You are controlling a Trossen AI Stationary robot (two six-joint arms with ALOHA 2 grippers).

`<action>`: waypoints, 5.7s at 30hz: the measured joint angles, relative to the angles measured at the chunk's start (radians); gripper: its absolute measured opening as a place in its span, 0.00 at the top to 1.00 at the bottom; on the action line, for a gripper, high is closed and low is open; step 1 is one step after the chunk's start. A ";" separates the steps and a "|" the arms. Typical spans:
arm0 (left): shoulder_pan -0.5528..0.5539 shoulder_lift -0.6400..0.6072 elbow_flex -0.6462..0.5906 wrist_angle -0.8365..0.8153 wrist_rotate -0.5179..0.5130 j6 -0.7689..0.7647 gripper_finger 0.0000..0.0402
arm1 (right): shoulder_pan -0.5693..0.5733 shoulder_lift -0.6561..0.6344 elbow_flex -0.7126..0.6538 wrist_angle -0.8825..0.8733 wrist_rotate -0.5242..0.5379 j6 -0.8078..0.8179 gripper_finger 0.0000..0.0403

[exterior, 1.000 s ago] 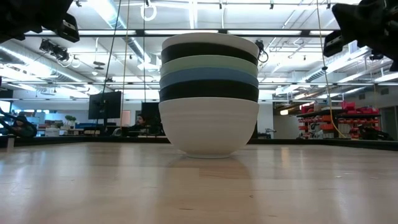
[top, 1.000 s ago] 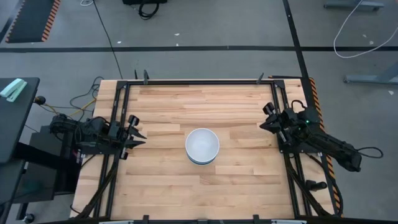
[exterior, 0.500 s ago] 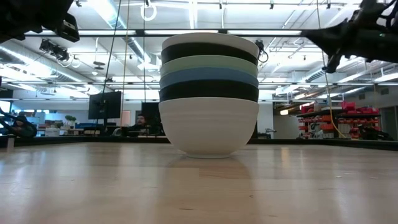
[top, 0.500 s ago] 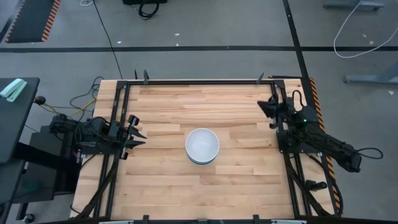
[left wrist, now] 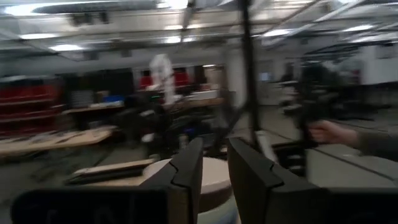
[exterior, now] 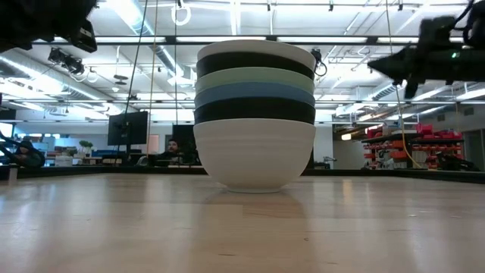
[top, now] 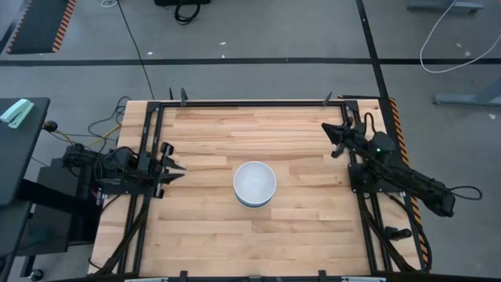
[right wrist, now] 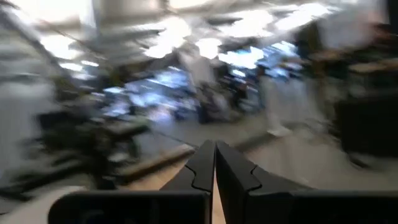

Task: Nest bowls inside each other
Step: Return to Home Position

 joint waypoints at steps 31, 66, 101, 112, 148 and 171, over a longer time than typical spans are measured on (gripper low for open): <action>0.000 0.001 0.000 -0.190 -0.399 -0.010 0.80 | 0.000 0.002 0.000 -0.228 0.132 -0.088 0.94; 0.000 0.001 0.003 -0.346 -0.107 0.048 0.78 | 0.000 0.164 -0.001 -0.209 0.098 -0.091 0.94; 0.000 0.001 0.001 -0.344 -0.170 0.027 0.79 | 0.216 0.094 -0.001 -0.069 0.184 -0.160 0.94; 0.000 0.001 0.000 -0.344 -0.170 0.019 0.81 | 0.216 0.007 -0.001 -0.152 0.195 -0.167 0.94; 0.000 0.001 -0.003 -0.303 -0.225 0.094 0.79 | 0.216 0.055 -0.001 -0.217 0.192 -0.185 0.94; 0.000 0.001 -0.002 -0.310 0.015 0.141 0.80 | 0.216 0.055 -0.001 -0.217 0.192 -0.185 0.94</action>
